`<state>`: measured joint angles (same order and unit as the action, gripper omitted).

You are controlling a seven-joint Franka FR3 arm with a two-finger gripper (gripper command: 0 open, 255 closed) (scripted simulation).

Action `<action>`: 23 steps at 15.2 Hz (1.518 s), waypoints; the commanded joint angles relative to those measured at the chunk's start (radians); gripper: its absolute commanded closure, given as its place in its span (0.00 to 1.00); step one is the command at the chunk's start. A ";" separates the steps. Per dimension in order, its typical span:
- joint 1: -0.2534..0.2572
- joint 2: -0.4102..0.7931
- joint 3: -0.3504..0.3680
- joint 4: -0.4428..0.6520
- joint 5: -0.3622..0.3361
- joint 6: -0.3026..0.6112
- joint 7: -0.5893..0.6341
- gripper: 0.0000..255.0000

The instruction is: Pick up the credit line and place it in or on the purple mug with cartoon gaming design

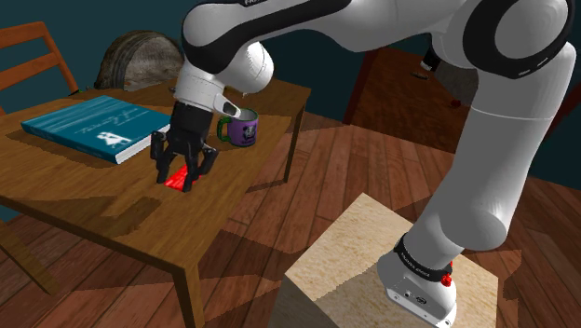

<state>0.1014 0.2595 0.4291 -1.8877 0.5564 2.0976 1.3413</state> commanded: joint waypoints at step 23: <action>-0.093 -0.056 -0.058 0.185 -0.032 -0.284 0.001 1.00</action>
<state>0.0231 0.1999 0.3812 -1.7082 0.5267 1.8282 1.3626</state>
